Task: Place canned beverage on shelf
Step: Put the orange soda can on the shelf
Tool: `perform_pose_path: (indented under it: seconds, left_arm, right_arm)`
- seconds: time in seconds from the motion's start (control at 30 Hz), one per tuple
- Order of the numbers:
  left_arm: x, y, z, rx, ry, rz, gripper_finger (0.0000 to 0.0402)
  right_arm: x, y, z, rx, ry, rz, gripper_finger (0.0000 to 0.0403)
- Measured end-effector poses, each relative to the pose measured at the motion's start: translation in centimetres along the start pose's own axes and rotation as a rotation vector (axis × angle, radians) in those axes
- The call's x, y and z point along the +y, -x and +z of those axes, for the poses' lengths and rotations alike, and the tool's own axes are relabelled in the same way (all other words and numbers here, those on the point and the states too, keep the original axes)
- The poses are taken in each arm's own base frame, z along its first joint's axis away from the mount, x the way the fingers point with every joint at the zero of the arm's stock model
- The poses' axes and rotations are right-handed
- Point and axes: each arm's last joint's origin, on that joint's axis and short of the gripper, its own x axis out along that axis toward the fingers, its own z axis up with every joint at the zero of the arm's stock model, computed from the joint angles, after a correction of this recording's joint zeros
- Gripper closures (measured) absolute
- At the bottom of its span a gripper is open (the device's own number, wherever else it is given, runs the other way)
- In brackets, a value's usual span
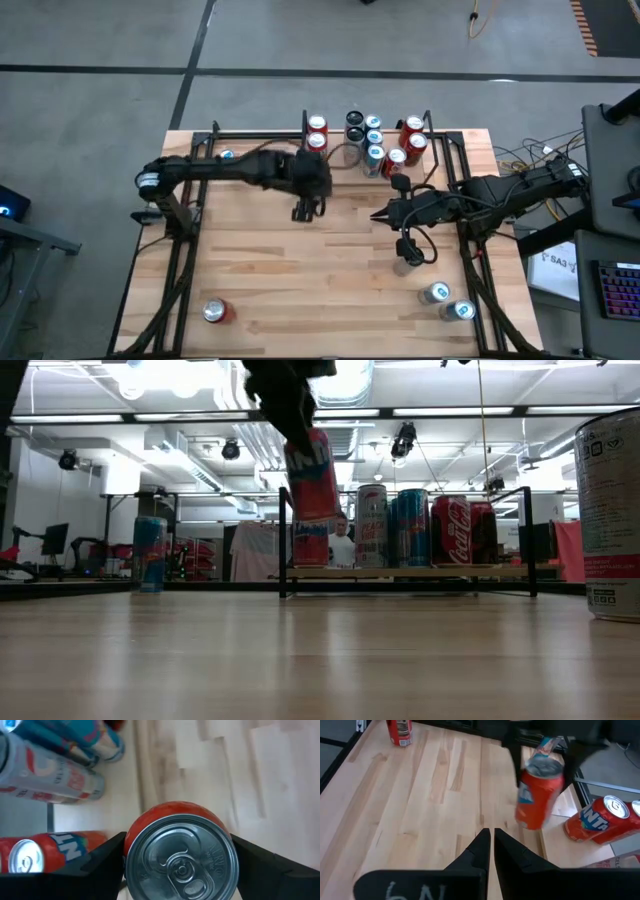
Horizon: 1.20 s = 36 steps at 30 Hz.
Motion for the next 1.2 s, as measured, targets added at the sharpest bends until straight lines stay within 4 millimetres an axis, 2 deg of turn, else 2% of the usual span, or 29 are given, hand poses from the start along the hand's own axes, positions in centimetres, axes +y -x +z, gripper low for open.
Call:
perform_pose_path:
  seconds: [0.1,0.23,0.4,0.7,1.07,1.2]
  left_arm:
    - [1.5,-0.8,-0.1,0.010,0.025,0.018,0.0121]
    - [2.9,-1.7,0.7,0.005,0.045,0.039,0.0121]
    - [3.8,-3.0,2.1,0.051,0.014,0.024,0.0121]
    - [5.4,-5.9,3.0,0.142,-0.014,0.006,0.0121]
    - [7.7,-7.9,1.7,0.180,0.052,0.023,0.0121]
    - [8.2,-8.3,1.3,0.174,0.084,-0.022,0.0121]
  right_arm:
    - [0.0,0.0,0.0,0.004,0.001,0.000,0.0390]
    - [0.0,0.0,-0.1,0.005,0.002,-0.001,0.0390]
    - [-0.1,0.0,-0.1,0.007,-0.006,-0.005,0.0390]
    - [-0.1,0.0,-0.1,0.014,-0.004,-0.005,0.0390]
    - [-0.1,0.0,-0.2,0.022,-0.002,-0.005,0.0390]
    - [-0.1,0.0,-0.2,0.022,-0.002,-0.005,0.0390]
